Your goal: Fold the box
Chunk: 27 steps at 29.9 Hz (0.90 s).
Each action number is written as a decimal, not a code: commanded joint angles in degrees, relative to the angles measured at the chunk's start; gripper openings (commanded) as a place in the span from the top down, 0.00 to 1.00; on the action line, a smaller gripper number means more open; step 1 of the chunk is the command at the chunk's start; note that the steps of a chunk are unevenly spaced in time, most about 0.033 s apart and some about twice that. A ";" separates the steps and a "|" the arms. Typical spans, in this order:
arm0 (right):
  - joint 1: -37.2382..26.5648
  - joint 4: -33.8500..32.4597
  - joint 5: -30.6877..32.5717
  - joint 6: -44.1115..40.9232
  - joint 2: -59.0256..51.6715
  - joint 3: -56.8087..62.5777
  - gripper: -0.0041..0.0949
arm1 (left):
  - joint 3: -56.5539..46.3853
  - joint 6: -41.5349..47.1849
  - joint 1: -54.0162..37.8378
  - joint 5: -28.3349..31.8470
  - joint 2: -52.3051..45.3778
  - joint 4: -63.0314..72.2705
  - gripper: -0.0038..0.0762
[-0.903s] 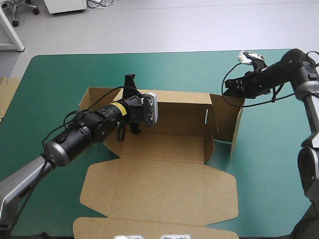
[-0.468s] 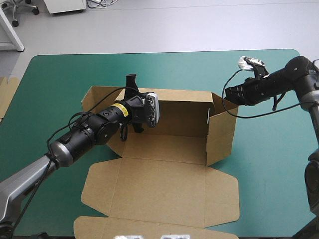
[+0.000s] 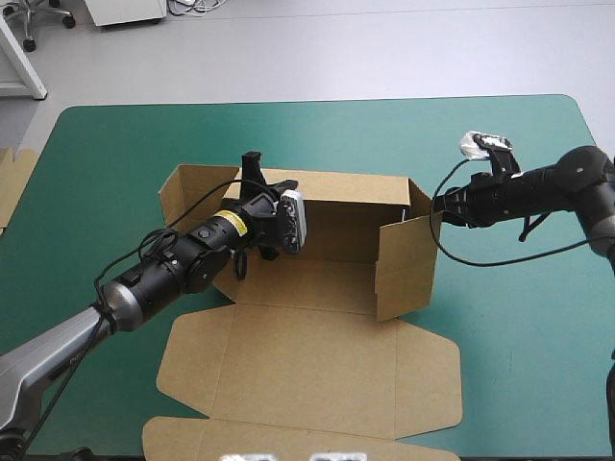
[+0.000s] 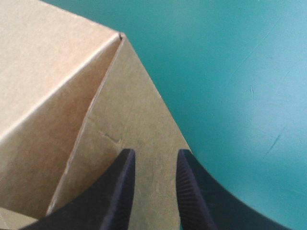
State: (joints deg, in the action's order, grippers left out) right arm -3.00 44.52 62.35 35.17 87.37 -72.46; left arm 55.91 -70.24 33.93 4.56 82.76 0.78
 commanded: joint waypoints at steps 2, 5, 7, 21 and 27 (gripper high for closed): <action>-0.31 9.07 -5.24 8.62 -6.92 6.14 0.67 | 1.26 1.45 0.35 2.84 -2.06 1.42 0.97; -0.31 12.98 -10.53 15.11 -10.58 11.59 0.67 | 1.26 1.45 0.35 2.84 -2.06 1.42 0.97; -0.31 16.26 -13.83 20.49 -13.09 15.38 0.67 | 1.26 1.45 0.35 2.84 -2.06 1.42 0.97; -0.31 29.41 -17.20 36.18 -18.60 27.58 0.67 | 1.26 1.45 0.35 2.25 -1.96 1.42 0.97; -0.31 27.81 -16.76 35.80 -22.58 27.58 0.67 | 1.26 1.45 0.35 2.19 -1.96 1.42 0.97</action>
State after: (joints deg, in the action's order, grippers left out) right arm -3.00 70.06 44.26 70.57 67.89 -43.44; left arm 55.91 -70.24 33.93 4.50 82.76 0.78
